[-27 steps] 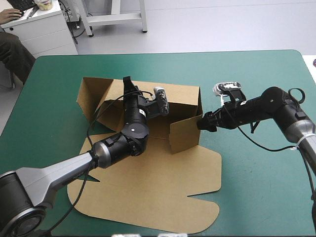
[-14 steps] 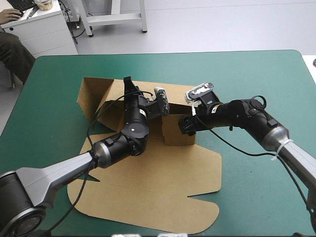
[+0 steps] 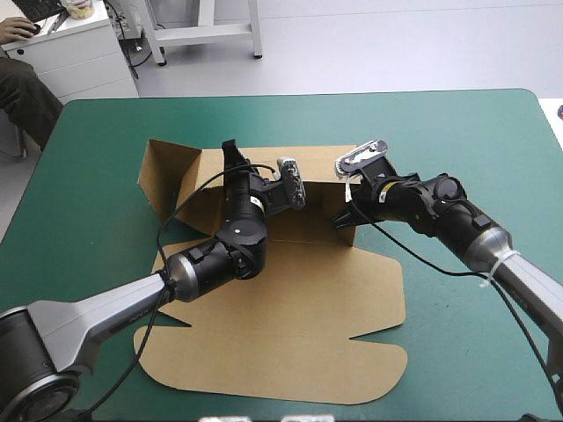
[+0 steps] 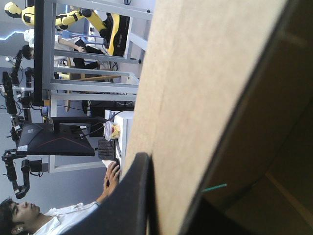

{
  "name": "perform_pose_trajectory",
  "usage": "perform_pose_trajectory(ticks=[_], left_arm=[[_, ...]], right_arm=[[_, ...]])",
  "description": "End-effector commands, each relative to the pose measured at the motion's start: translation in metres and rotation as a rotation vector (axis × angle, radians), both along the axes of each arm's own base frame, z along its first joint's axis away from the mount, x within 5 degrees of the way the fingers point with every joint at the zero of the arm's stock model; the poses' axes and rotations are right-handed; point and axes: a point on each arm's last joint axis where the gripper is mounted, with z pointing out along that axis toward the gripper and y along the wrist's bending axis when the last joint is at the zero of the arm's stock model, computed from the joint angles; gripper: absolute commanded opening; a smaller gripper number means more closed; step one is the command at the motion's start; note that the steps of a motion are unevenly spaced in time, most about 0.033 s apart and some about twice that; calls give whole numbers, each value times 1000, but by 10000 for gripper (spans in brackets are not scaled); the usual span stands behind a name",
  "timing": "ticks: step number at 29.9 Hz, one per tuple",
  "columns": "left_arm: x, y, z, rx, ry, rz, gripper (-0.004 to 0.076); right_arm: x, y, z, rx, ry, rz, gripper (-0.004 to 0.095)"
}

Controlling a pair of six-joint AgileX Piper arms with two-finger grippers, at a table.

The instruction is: Fold the box

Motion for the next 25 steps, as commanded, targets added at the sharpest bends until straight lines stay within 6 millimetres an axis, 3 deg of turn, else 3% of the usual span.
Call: perform_pose_trajectory(ticks=[1,3,10,13,16,21,23,25], left_arm=[[-18,-15,12,-147,42,-79,-8],[-21,-18,12,-144,39,-91,-8],[-21,-17,12,-142,38,-77,-8],[-21,-18,12,-146,39,-87,41],[-23,-20,20,-196,49,-95,216],[-37,-27,46,-293,42,-104,561],[-45,-30,55,-305,31,-114,619],[-54,-32,61,-302,19,-128,623]], right_arm=[[2,-3,30,27,-175,1,24],[2,-5,29,8,-171,-11,-18],[1,-6,26,-11,-142,-8,-19],[1,-6,27,11,-138,-32,-19],[3,-9,28,20,-141,-98,-18],[13,-35,30,-50,-195,-313,-19],[17,-48,31,-96,-221,-382,-19],[21,-61,32,-140,-235,-415,-20]])
